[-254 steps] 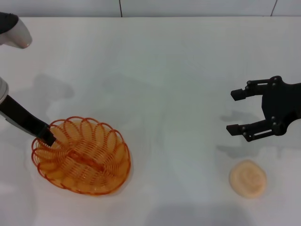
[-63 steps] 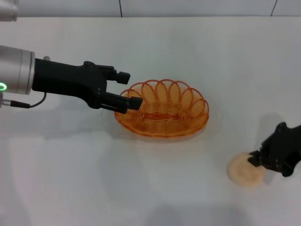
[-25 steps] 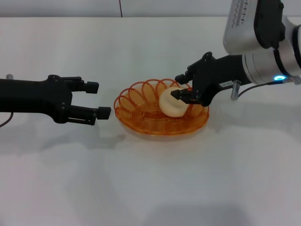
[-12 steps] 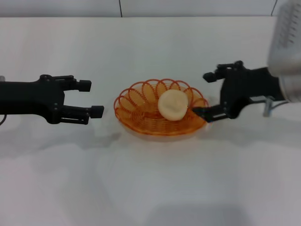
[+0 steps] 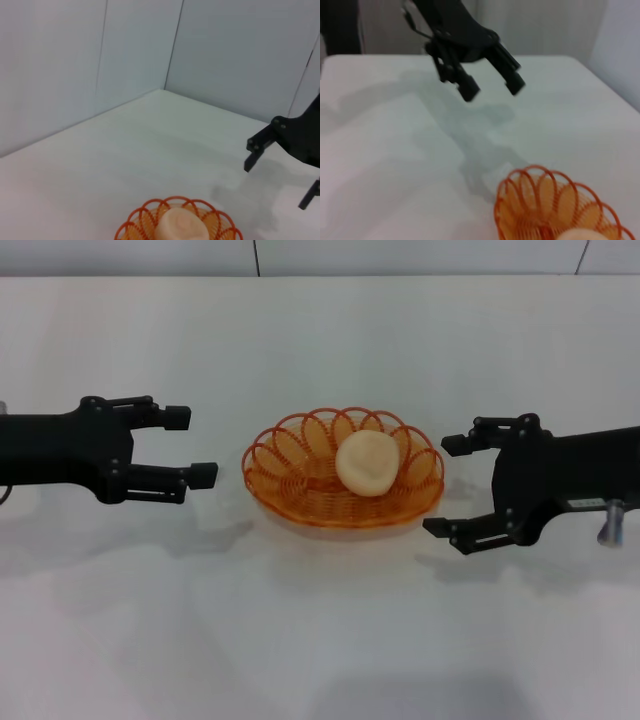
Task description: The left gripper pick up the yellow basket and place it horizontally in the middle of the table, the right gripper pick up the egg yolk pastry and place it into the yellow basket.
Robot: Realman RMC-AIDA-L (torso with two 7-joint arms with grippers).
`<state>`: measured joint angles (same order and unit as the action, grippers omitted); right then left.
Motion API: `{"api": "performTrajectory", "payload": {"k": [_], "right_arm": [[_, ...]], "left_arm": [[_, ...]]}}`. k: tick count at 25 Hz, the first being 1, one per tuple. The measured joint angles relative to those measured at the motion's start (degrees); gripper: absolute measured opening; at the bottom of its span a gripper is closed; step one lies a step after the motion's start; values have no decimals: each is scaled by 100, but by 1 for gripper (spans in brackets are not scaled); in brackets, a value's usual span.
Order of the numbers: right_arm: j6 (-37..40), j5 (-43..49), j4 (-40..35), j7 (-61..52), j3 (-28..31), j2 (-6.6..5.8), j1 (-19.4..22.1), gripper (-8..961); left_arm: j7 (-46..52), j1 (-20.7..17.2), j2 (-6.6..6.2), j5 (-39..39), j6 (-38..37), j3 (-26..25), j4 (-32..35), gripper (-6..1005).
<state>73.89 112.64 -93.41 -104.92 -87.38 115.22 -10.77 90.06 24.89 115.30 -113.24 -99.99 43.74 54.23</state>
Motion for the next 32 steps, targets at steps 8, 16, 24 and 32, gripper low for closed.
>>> {"api": "performTrajectory", "payload": {"k": [8,16,24,32], "right_arm": [[519,-1313,707,1513,763,-3,164,862],[923,-1469,820,1684,1056,-8,164,861],[1098,-1459,848,1687,1181,-18,164,860],[1078,-1415,863,1690,1149,-17,114,859]], "left_arm": [[-48,44,16,95,5,-7,-45,881],[-51,50,33,187,-51,0,-97,881],[-85,27,31,188,-61,5,-106,881],[-176,97,47,130,-297,161,-139,881]]}}
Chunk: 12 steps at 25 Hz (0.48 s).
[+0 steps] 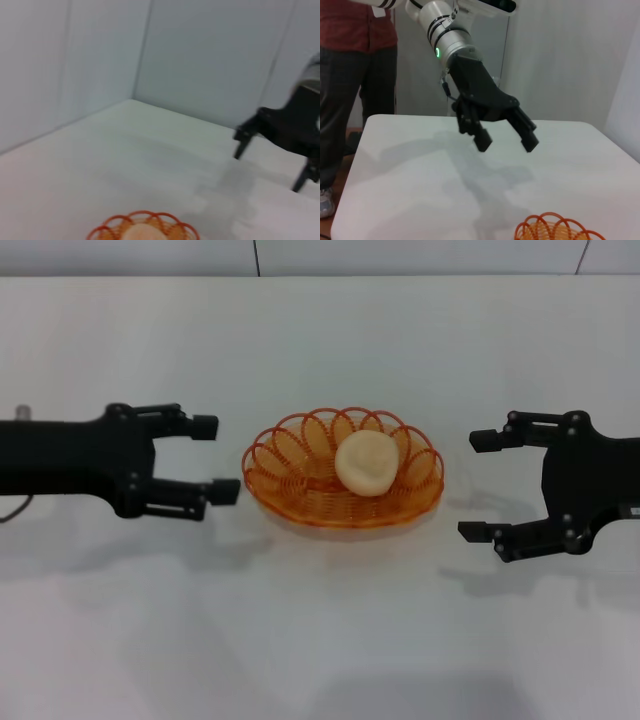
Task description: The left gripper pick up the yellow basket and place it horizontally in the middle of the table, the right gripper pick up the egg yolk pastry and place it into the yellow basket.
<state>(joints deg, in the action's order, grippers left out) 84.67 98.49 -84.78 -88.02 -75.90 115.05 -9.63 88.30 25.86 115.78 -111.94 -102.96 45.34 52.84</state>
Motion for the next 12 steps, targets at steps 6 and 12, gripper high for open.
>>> {"api": "performTrajectory", "payload": {"k": [6,12], "right_arm": [[7,4,1,-10,-1,0,-4,859],[21,4,-20,-21,2,0,-4,859]], "left_arm": [[-25,43,23,-64,-47,125,-56,881],[-25,41,32,-69,-111,129,-56,881]]}}
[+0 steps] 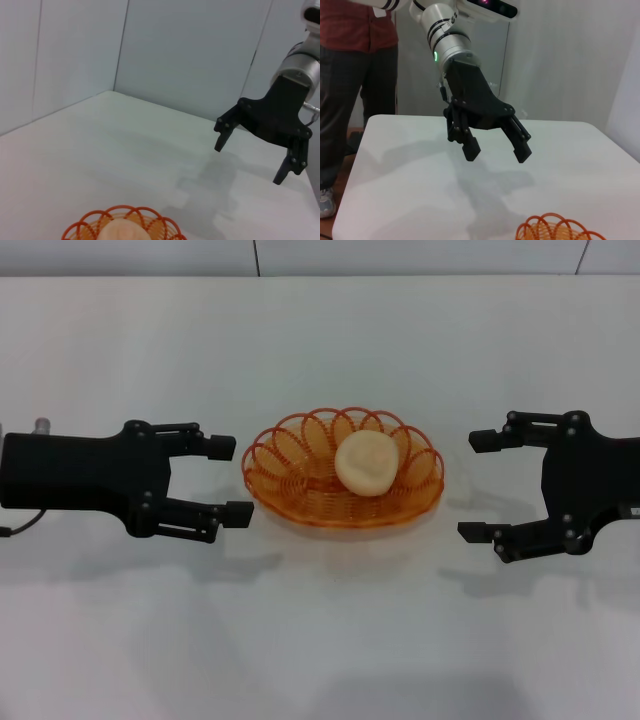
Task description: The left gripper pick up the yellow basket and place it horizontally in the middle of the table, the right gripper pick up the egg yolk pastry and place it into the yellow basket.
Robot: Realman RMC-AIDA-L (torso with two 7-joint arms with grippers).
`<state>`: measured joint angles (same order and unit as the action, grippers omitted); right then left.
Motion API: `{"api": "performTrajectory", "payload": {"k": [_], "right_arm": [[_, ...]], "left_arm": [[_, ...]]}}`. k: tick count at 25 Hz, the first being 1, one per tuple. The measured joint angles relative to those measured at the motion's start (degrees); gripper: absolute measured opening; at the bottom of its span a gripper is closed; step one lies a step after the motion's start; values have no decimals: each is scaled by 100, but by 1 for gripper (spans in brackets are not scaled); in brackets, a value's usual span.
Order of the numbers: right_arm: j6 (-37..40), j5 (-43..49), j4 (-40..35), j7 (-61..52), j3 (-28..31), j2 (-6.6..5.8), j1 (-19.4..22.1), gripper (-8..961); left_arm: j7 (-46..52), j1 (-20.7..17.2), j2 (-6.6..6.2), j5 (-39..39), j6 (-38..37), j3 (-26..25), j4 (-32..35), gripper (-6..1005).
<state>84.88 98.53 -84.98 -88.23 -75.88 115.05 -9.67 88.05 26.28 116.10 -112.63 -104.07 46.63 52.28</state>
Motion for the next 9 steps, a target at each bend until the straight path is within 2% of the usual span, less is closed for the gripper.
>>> {"api": "performTrajectory", "payload": {"k": [9], "right_arm": [[20,3,-25,-8,3,0,0,859]], "left_arm": [[1,-9,0,-5,-21,4,1,882]]}}
